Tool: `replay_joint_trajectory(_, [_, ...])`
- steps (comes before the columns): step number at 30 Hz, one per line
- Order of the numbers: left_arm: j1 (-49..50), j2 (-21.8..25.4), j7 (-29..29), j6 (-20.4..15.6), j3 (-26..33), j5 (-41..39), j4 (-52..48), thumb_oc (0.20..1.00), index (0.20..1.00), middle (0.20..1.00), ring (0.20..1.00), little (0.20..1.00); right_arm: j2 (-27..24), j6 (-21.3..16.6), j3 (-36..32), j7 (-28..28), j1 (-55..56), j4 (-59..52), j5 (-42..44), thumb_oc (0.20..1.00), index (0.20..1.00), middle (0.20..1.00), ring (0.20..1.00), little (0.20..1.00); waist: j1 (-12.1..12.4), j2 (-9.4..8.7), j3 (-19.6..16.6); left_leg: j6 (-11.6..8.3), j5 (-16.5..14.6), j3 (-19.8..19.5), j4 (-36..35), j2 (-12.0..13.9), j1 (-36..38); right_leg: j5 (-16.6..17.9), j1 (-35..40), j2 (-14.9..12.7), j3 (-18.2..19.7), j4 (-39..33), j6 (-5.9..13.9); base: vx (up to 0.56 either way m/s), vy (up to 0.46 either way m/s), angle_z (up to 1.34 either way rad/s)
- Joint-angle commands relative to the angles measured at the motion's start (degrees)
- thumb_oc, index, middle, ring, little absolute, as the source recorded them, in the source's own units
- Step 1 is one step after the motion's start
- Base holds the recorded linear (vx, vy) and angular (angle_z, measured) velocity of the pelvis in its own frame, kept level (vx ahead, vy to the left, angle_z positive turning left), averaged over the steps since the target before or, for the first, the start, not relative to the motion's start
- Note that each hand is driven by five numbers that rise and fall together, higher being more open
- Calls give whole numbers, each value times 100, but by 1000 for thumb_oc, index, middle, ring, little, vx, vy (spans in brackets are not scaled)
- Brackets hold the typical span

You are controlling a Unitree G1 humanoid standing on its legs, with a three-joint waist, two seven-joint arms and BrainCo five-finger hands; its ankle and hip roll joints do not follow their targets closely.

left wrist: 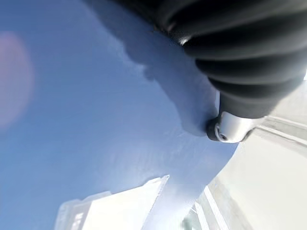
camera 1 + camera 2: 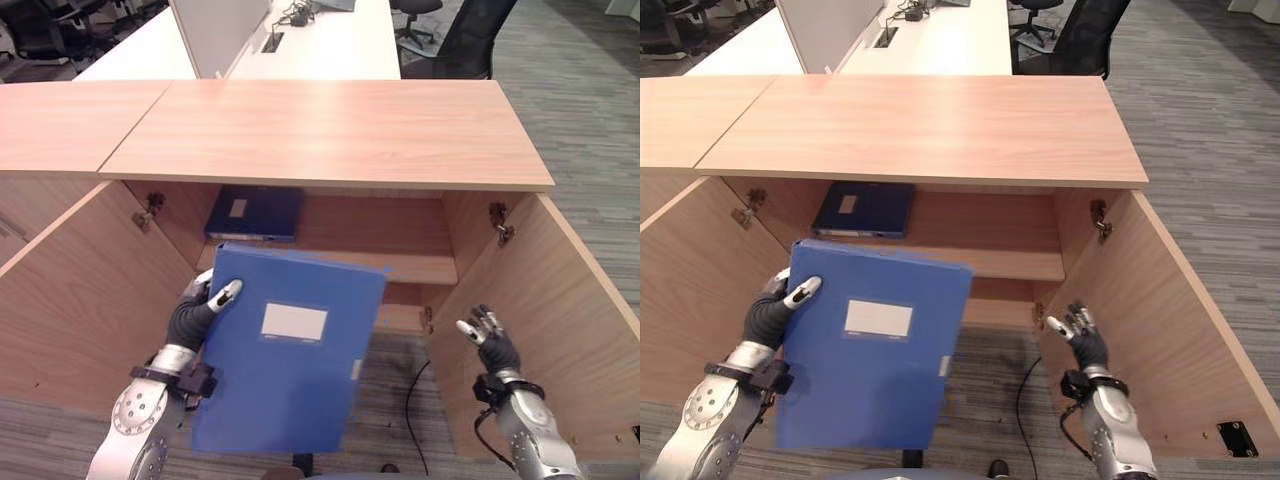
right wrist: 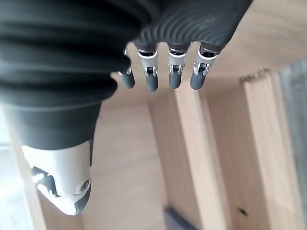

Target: Put the empty folder in the office cabinet

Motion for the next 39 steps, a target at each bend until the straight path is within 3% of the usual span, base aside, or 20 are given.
replay_joint_trajectory(1, [-142,109,180,-272,425,680,-170,200,200,200,200,200,-319,-289,55,77,-277,-285,-348,1000,1000,1000,1000,1000,-33,-286,-52,87,-500,95,4,-183,72,106,-239,-20,85,12,193,0,0,0])
replay_joint_trajectory(7, [-509,-32,590,-339,661,1751,491,200,200,200,200,200,-533,-206,150,714,-230,-617,-214,1000,1000,1000,1000,1000,-8,-332,-64,56,-508,105,4,-174,86,67,-205,-13,80,4,179,0,0,0])
replay_joint_trajectory(16, [-1261,-193,794,-423,294,1988,695,200,200,200,200,200,-563,41,1173,1422,-539,-564,-166,1000,1000,1000,1000,1000,13,-371,-83,22,-517,123,4,-159,123,59,-191,2,81,3,167,0,0,0])
replay_joint_trajectory(23, [-1677,-280,721,-474,-223,1629,561,200,200,200,200,200,-166,88,1940,1404,-1087,-10,-21,1000,1000,1000,1000,1000,67,-368,-93,15,-514,109,4,-165,149,52,-159,3,68,3,157,0,0,0])
replay_joint_trajectory(39, [-2085,-329,433,-469,-1023,630,143,200,200,200,200,200,576,61,2580,1021,-1872,593,468,1000,1000,1000,1000,1000,157,-346,-93,9,-496,70,4,-167,185,58,-108,3,8,2,136,0,0,0])
